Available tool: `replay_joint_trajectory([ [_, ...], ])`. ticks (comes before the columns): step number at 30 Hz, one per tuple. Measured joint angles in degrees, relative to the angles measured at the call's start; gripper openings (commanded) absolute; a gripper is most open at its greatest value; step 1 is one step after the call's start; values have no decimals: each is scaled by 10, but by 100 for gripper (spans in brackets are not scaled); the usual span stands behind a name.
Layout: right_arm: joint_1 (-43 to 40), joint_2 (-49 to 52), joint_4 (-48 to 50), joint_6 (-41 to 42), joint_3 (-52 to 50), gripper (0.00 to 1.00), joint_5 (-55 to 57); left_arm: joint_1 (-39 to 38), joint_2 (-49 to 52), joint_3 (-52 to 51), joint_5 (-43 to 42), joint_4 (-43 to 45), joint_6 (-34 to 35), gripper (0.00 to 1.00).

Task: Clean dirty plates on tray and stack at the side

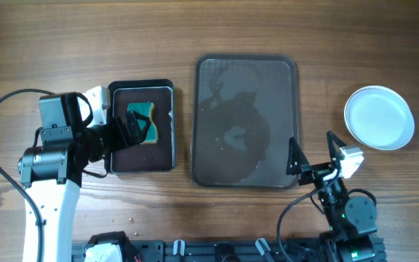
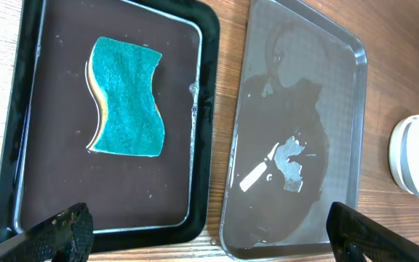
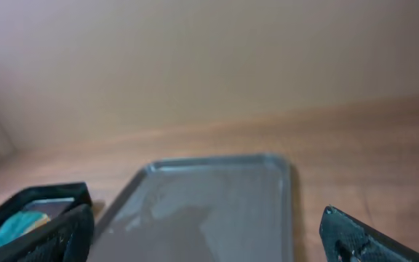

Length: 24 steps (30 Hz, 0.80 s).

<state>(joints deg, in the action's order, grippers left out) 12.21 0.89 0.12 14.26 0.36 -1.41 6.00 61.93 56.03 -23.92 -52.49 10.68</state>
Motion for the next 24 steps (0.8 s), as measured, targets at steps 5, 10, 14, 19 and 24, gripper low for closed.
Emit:
replay_joint_trajectory([
  [5,0,0,0,0,0,100,0,0,0,0,0,0,0,100],
  [10,0,0,0,0,0,100,0,0,0,0,0,0,0,100],
  [14,0,0,0,0,0,100,0,0,0,0,0,0,0,100],
  [19,0,0,0,0,0,100,0,0,-1,0,0,0,0,100],
  [24,0,0,0,0,0,100,0,-2,-52,-6,2,2,0,100],
])
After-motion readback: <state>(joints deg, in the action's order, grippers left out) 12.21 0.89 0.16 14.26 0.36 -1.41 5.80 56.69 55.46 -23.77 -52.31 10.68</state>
